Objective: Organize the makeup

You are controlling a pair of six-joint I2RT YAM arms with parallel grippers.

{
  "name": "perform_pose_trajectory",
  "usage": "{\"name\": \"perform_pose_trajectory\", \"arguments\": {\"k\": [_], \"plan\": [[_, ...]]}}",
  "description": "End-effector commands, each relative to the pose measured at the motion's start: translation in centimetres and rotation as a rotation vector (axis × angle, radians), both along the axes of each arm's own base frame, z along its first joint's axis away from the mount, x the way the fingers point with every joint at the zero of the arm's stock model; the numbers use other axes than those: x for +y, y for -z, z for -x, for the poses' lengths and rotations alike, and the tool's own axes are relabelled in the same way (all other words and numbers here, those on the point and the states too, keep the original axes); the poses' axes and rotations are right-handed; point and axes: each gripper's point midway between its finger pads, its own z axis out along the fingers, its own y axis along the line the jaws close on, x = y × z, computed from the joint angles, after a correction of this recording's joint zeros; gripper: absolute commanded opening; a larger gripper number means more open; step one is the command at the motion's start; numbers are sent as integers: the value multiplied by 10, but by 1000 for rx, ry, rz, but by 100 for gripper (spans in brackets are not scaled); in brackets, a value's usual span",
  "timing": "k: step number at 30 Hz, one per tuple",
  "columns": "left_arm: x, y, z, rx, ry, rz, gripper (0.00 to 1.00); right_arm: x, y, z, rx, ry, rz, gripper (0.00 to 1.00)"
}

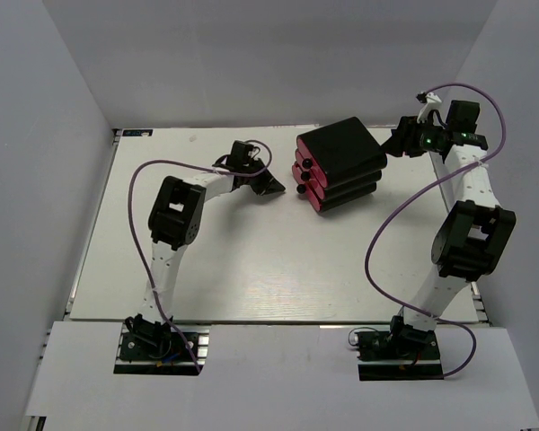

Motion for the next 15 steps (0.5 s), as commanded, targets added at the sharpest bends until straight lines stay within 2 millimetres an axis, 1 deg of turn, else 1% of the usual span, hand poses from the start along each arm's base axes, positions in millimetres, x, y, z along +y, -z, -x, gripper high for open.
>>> {"name": "perform_pose_trajectory", "arguments": {"k": [1,2,4,5,7,8,11,12,15], "plan": [[-17,-15,-8,-6,11,28,8,6,-12,-1,-45,-29,-12,60],[-23,-9,-6,0,16,35,8,7,-10,-2,-38,-30,-16,60],[-26,-9,-11,-1,-3,62,8,7,-9,-3,-39,-29,-17,60],[-32,-10,-10,-3,2,69,8,8,-8,-3,-34,-31,-18,60],[-34,-5,-13,4,-9,82,8,6,-6,-3,-31,-26,-18,60],[-40,-6,-12,2,-2,89,8,7,-6,-3,-33,-29,-18,60],[-46,-13,-19,-17,-15,139,8,7,-5,-4,-30,-30,-22,60],[-47,-12,-19,-11,-14,149,9,8,-6,-4,-31,-30,-25,60],[-54,-18,-27,-33,-9,197,10,8,-6,-4,-33,-30,-24,59]]}}
